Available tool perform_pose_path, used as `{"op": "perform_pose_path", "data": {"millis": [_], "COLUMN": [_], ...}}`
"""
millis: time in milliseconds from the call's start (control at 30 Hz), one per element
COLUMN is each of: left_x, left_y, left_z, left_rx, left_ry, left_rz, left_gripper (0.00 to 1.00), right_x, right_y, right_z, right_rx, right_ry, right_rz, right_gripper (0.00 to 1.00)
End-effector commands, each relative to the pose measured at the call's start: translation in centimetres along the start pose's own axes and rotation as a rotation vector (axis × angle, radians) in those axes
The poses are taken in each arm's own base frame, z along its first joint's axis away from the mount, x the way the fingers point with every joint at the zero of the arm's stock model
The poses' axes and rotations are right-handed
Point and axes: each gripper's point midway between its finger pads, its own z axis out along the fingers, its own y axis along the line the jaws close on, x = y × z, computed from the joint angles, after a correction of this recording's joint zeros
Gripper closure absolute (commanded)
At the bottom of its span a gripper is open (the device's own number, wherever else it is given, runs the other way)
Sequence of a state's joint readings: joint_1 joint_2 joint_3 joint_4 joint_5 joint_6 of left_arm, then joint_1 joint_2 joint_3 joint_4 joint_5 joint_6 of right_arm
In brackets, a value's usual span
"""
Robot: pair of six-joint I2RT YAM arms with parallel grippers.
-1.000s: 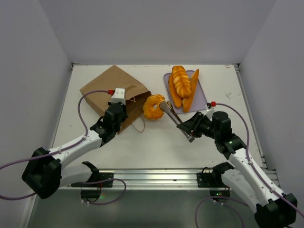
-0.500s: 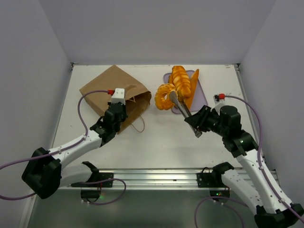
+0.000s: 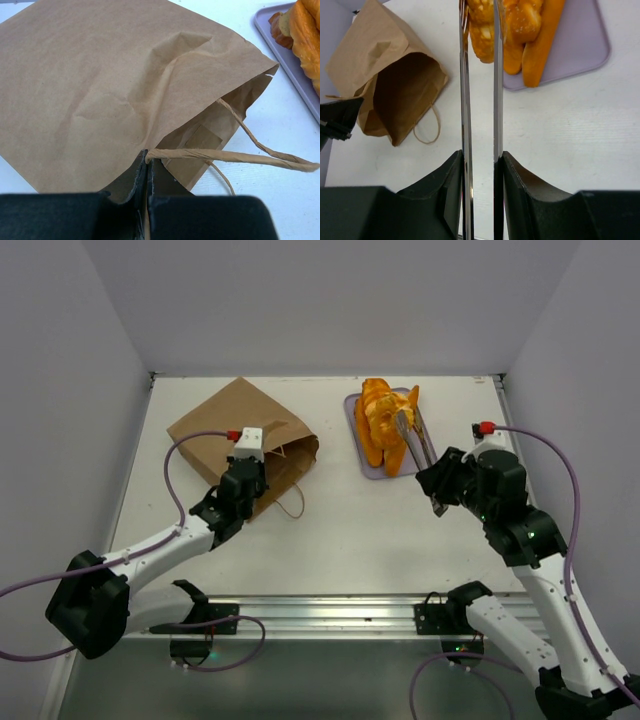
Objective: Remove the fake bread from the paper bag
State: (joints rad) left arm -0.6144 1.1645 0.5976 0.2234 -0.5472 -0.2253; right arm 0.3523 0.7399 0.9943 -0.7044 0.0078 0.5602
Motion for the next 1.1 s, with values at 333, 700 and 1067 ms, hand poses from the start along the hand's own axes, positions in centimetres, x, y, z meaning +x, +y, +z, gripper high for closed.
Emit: {"op": "perform_pose_path", "data": {"millis": [333,700,1067], "left_x": [-1.0,-1.2,-1.1], "left_y": [-0.2,0.0,-0.2], "left_z": [-0.1,-0.3,-0.2], "left_rx": [0.021,0.013,0.024], "left_ry": [-0.042,-0.050,-0.049], "left_rz": [-0.046,-0.046,-0.050], "left_gripper": [1.00,1.00,1.00], "right_x": [-5.8,-4.1,-3.1], "right_y": [-4.3,-7.1,-8.2], "right_z": [-1.5,2.1,5.9], "right_rx": [0.297,0.426,0.470], "right_ry": [-0.186,-0.122,-0.098], "right_rz": [-0.160,-0.189,-0.194], "right_gripper": [1.00,1.00,1.00]}}
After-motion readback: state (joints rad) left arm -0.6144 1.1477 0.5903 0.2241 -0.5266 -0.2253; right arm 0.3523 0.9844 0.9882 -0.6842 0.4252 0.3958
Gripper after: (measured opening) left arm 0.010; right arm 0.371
